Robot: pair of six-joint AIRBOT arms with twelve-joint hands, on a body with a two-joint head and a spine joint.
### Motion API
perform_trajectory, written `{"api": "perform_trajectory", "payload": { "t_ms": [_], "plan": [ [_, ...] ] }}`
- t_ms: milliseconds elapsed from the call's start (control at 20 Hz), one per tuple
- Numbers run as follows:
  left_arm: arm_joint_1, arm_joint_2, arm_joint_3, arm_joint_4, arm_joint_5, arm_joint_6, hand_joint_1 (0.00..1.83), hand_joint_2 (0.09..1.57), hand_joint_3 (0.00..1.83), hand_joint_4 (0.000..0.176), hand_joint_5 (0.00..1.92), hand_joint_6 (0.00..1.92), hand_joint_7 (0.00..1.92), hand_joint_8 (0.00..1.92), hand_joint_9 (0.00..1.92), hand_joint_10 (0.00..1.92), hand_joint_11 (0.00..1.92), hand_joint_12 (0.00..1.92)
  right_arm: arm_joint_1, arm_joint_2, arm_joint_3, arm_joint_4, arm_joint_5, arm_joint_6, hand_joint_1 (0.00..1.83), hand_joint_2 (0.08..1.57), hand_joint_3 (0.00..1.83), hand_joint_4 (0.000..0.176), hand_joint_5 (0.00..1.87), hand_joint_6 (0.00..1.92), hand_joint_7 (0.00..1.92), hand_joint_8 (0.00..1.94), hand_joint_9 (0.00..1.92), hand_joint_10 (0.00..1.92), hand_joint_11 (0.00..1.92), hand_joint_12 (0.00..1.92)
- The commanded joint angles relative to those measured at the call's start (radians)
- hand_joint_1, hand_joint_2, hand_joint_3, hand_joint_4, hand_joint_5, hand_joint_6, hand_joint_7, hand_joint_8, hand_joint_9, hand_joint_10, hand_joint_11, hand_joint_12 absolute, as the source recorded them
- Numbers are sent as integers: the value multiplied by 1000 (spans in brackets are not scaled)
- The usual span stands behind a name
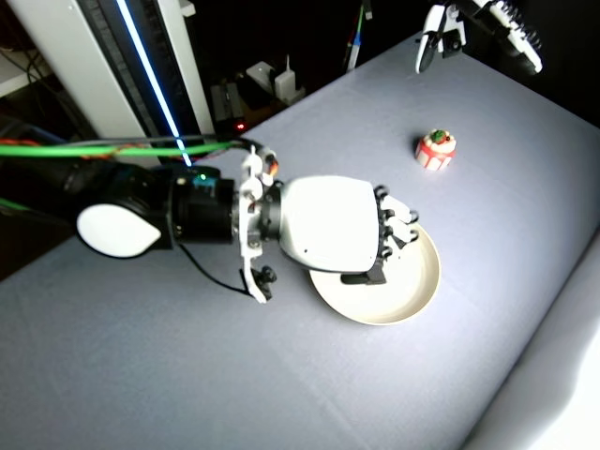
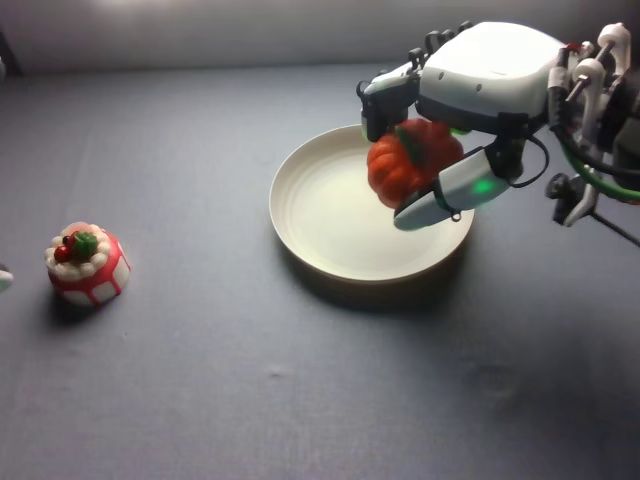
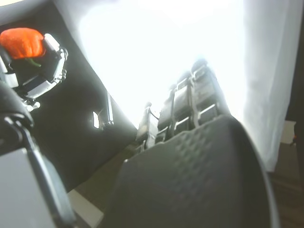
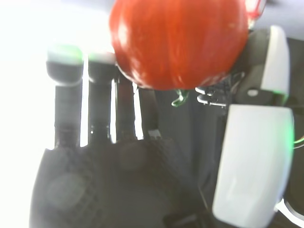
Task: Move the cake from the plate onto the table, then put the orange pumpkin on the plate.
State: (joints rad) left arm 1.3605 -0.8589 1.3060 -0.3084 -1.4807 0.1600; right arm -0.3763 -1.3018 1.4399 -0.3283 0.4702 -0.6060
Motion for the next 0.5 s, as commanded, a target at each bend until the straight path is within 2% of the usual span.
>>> {"api": "perform_trajectory", "payload": {
  "t_ms": [0,100,150,250,400,450],
  "plan": [
    [-19,-2,10,-34,-99,-3,1002,791,3,176,0,0,0,0,69,10,0,316,-2,2,10,37,115,5,1345,1200,0,0,1078,1917,1212,1941,1288,1921,1344,1921],
    [-72,-18,24,4,-70,-3,1009,776,0,176,0,0,0,0,88,12,0,363,-19,-9,30,60,115,9,1280,1203,0,0,957,1921,1079,1941,1151,1921,1217,1921],
    [-100,-28,34,28,-54,-3,1022,772,0,176,0,0,0,0,108,14,0,456,-25,-14,38,69,115,10,1267,1213,0,0,963,1921,1078,1941,1160,1921,1223,1921],
    [-149,-46,50,69,-25,-3,1018,767,0,176,0,0,0,0,110,10,0,510,-30,-17,48,77,115,24,1223,1213,0,0,991,1921,1090,1941,1167,1921,1214,1921],
    [-167,-49,52,83,-17,-3,1003,747,0,176,0,0,0,0,143,15,0,546,-30,-23,54,77,116,29,1226,1226,0,0,1075,1921,1193,1941,1267,1921,1320,1921],
    [-168,-49,52,84,-19,-3,1020,748,0,176,0,0,0,0,141,11,0,568,-30,-31,62,77,116,29,1216,1228,0,0,1039,1921,1168,1941,1252,1921,1304,1921]
  ]
}}
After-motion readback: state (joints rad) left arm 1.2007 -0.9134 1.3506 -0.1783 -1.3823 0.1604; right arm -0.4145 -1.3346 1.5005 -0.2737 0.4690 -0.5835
